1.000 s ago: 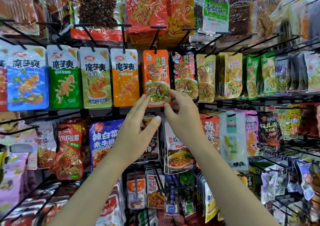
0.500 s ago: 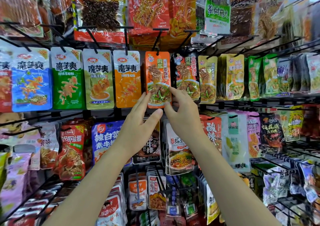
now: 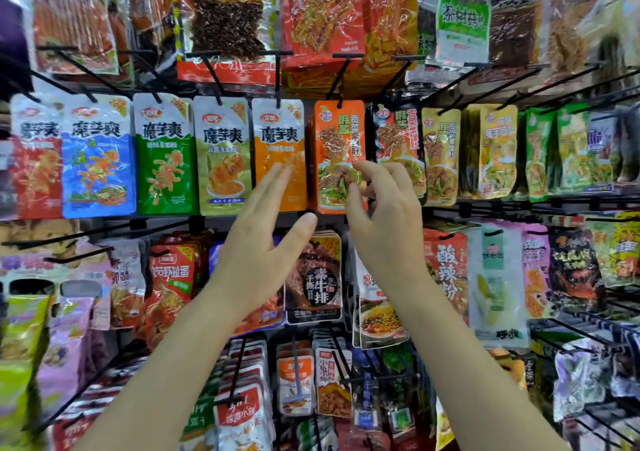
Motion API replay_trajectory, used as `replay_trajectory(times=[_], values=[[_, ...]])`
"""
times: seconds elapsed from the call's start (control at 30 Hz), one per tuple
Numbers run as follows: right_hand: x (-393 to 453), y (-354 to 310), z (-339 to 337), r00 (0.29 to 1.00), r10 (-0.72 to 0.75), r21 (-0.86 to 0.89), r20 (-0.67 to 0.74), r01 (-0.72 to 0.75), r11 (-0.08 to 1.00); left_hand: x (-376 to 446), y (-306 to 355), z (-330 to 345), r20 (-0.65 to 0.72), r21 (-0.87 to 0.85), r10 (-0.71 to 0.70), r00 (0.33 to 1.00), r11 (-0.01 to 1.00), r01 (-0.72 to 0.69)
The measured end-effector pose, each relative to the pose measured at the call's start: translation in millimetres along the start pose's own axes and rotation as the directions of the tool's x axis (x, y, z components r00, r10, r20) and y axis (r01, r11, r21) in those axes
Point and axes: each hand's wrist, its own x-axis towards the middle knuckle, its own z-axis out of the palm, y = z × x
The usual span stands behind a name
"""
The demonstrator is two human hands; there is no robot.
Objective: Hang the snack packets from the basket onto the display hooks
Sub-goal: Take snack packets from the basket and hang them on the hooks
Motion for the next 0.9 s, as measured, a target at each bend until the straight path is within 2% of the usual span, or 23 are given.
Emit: replay_trajectory(times=[0.1,0.17,0.3,0.4,0.5,0.7,0.8,0.9], values=[[9.2,-18.2,17.2,0.997,0.012,0.067,0.082,-0.018,0.998,0.6,-18.6,-29.0,-0.067,0.212,0.1,0.993,0.974,-0.084],[16.0,-31.4,30.9,0.987,0.014,0.065,0.16,-0.025,0.998,1.5,-36.6,-46.6,-0.098,0.375,0.156,0.983,0.921,-0.109],[30.1,-47.7,57.6,0.95,-0.009,-0.016,0.311,0.014,1.0,3.6,-74.0,-73.6,-0.068,0.618,0.133,0.989,0.784,-0.063],[34.3,-52.3,69.9,0.937,-0.032,-0.153,0.348,0.091,0.984,3.3,-88.1,-80.2,-0.019,0.659,0.129,0.991,0.748,-0.085],[32.2,-54.4,75.5,0.938,-0.019,-0.236,0.346,0.107,0.966,3.9,-91.0,-81.3,-0.008,0.65,0.153,0.988,0.752,-0.111],[28.6,-70.5,83.0,0.966,-0.072,-0.198,0.249,0.124,0.972,-4.6,-101.2,-103.4,-0.097,0.612,0.209,0.973,0.784,-0.107],[26.3,-86.9,94.1,0.947,-0.112,-0.169,0.301,0.169,0.971,-11.1,-118.0,-124.4,-0.168,0.636,0.18,0.969,0.771,-0.033],[23.5,-95.1,103.8,0.93,-0.061,-0.195,0.363,0.139,0.971,-12.0,-129.0,-133.4,-0.156,0.66,0.178,0.972,0.751,-0.032]])
